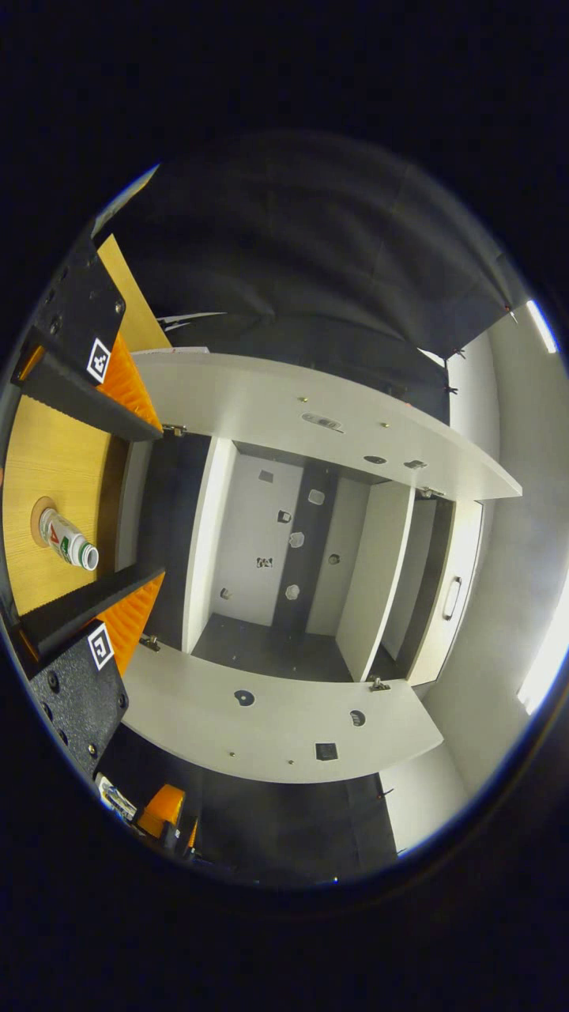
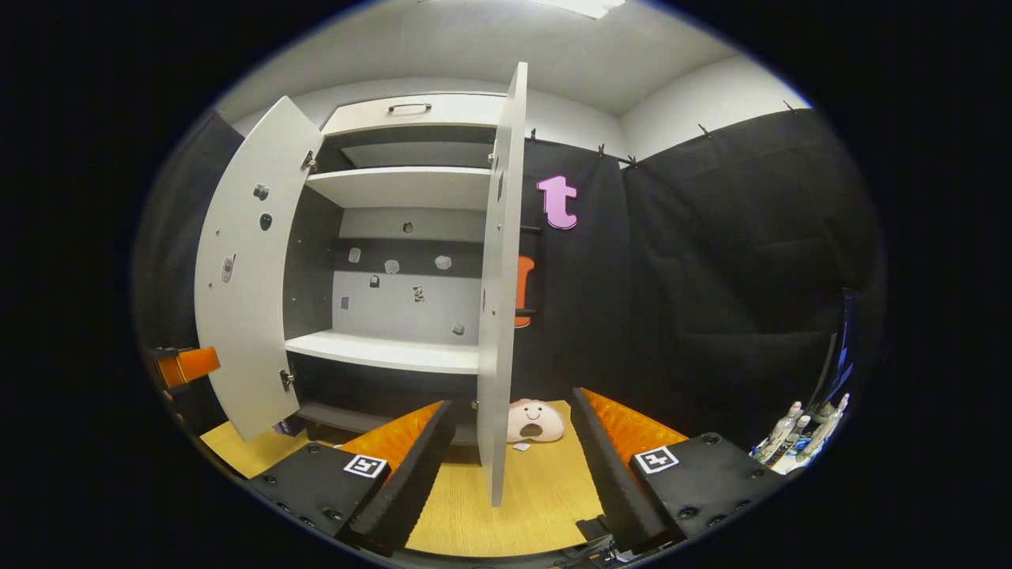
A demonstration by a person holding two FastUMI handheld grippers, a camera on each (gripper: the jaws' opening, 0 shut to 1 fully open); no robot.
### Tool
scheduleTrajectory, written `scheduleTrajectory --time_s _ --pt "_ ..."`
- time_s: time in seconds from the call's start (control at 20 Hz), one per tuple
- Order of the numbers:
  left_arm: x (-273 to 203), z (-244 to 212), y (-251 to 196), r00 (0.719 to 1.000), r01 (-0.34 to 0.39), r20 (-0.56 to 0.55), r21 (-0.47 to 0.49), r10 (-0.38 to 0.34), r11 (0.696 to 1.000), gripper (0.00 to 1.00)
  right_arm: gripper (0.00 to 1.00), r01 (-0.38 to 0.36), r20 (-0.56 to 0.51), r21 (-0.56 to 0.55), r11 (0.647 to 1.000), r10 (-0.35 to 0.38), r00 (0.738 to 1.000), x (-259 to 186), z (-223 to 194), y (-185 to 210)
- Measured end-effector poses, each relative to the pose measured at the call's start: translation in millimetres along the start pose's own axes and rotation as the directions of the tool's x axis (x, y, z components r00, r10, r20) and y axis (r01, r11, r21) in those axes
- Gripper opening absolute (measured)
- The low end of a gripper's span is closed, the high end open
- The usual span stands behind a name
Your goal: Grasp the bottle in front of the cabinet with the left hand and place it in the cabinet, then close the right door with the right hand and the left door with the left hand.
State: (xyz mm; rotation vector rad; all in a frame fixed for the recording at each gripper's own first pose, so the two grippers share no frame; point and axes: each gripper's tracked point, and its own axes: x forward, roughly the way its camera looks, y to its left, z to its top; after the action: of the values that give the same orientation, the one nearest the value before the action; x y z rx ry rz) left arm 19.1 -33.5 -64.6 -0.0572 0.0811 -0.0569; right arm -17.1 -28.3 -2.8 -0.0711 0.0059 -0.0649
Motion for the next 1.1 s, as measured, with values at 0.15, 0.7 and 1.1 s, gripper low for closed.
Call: scheduleTrajectory --time_s 0.15,0.7,1.1 --pt "13.3 -29.1 -12.2 0.998 0.046 -0.03 -0.008 -0.046 0.999 0.92 0.97 0.007 -0.002 0.0 1.0 -0.007 1.0 -1.2 -0.9 -2.1" --pt "63.8 -157.4 -50.2 0.967 0.174 -0.19 0.007 -0.169 0.985 0.95 0.97 0.046 -0.014 -0.058 0.997 -0.047 0.999 -7.2 -6.3 -14.5" --pt "94.9 -238.6 -64.4 0.93 0.188 -0.327 0.029 -0.169 0.982 0.95 0.97 0.112 -0.047 -0.056 0.992 -0.114 0.992 -13.5 -15.0 -42.3"
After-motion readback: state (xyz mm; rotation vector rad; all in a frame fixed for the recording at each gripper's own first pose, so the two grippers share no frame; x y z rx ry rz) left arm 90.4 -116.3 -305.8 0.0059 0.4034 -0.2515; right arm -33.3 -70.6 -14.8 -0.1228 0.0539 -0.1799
